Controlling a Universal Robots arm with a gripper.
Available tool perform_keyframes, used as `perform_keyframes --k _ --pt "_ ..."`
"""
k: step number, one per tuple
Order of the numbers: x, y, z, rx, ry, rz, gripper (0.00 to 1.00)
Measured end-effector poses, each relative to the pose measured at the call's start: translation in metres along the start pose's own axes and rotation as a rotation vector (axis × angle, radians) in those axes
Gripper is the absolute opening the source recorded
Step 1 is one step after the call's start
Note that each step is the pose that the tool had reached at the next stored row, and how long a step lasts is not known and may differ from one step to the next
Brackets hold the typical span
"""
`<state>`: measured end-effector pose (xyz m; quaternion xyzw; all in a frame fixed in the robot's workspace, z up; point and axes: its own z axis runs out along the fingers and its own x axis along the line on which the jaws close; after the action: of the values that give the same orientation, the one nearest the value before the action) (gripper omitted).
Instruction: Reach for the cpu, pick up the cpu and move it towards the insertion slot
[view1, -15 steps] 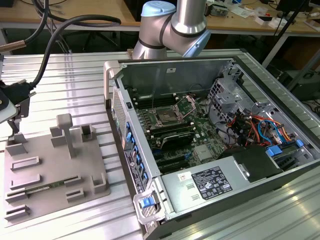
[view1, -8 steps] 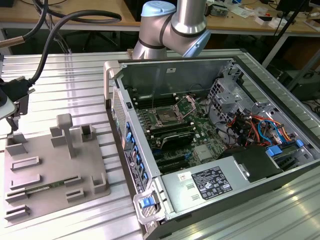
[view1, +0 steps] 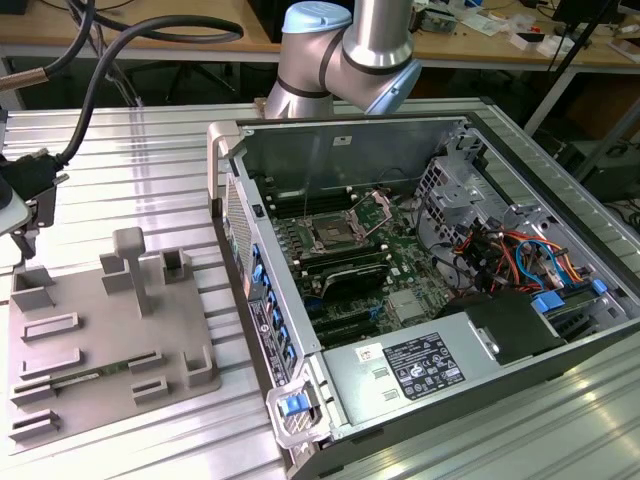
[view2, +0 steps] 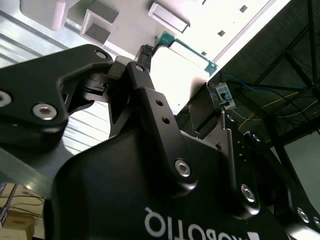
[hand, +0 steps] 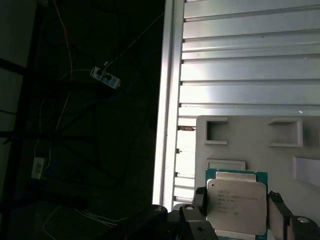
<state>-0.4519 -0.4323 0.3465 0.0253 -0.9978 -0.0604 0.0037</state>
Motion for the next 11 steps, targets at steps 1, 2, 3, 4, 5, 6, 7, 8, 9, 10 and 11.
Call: perform_keyframes --k 1,2,3,4,5,6,7,8,9,10,11 --pt "0.0000 0.0000 -0.0005 -0.0004 0.0000 0.000 0.55" --pt "0.0000 0.0001 -0.0014 -0.0009 0.0001 0.000 0.55" --pt "0.0000 0.0002 -0.0019 -0.0013 0.0001 0.000 0.55" --pt "0.0000 0.0003 -0.0027 -0.0019 0.0002 0.000 0.55" --pt "0.0000 0.0003 -0.0032 -0.0023 0.0002 0.000 0.55" --pt "0.0000 0.0004 -0.0037 -0.0027 0.0002 0.000 0.55" --pt "0.0000 0.0004 -0.0043 -0.0032 0.0001 0.000 0.55" --pt "0.0000 0.0005 -0.0051 -0.0042 0.0001 0.000 0.55" --pt "0.0000 0.0006 -0.0067 -0.0054 0.0002 0.000 0.55" --pt "0.0000 0.0007 -0.0079 -0.0062 0.0002 0.000 0.55" --pt "0.0000 0.0008 -0.0086 -0.0069 0.0001 0.000 0.55"
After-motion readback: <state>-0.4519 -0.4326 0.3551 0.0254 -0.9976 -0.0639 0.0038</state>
